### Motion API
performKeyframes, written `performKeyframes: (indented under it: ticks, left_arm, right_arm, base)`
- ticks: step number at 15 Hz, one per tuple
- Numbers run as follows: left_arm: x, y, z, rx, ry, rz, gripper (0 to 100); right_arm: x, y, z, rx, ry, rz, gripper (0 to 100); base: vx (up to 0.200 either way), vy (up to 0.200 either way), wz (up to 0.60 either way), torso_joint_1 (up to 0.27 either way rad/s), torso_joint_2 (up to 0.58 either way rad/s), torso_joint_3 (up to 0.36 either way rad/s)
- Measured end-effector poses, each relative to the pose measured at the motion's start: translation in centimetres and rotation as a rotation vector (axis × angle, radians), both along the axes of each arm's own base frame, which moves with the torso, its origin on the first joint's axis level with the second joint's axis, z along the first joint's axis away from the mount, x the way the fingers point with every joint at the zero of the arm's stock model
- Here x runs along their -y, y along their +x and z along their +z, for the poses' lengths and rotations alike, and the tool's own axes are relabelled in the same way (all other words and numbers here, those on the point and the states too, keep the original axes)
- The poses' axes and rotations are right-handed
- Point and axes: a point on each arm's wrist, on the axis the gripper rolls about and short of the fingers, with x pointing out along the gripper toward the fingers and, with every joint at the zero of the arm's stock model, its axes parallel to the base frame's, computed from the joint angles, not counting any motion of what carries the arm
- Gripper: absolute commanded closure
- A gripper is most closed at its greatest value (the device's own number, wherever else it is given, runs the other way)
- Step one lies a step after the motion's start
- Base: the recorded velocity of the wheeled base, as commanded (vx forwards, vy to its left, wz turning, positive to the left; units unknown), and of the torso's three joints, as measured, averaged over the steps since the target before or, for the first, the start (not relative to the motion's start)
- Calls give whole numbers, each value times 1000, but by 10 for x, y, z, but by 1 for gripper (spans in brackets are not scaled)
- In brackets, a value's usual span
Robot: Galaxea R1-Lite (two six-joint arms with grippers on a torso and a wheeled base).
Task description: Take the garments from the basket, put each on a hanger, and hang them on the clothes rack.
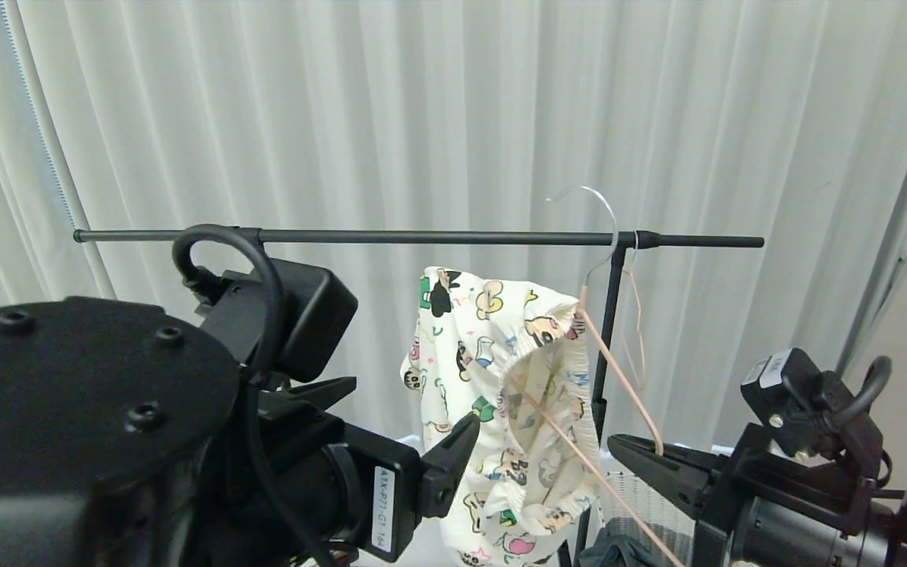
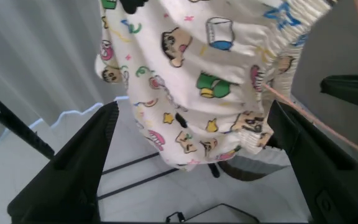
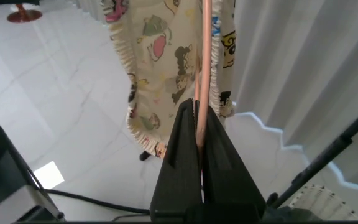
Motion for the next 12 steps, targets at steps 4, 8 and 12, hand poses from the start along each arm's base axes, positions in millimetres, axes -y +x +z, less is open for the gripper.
performKeyframes:
  ticks: [4, 8, 12]
  left_arm:
    - [-14, -7, 0, 25, 44, -64, 0]
    - [-40, -21, -7, 29, 94, -283, 0]
    - [-62, -36, -16, 81, 160, -517, 0]
  right_arm:
    - [25, -18, -11, 36, -55, 94, 100]
    - [50, -42, -26, 70, -111, 222, 100]
    - [53, -64, -34, 61, -145, 371, 100]
  base:
    - [0, 0, 0, 0, 0, 0]
    - [0, 0, 0, 0, 0, 0]
    - [0, 0, 0, 0, 0, 0]
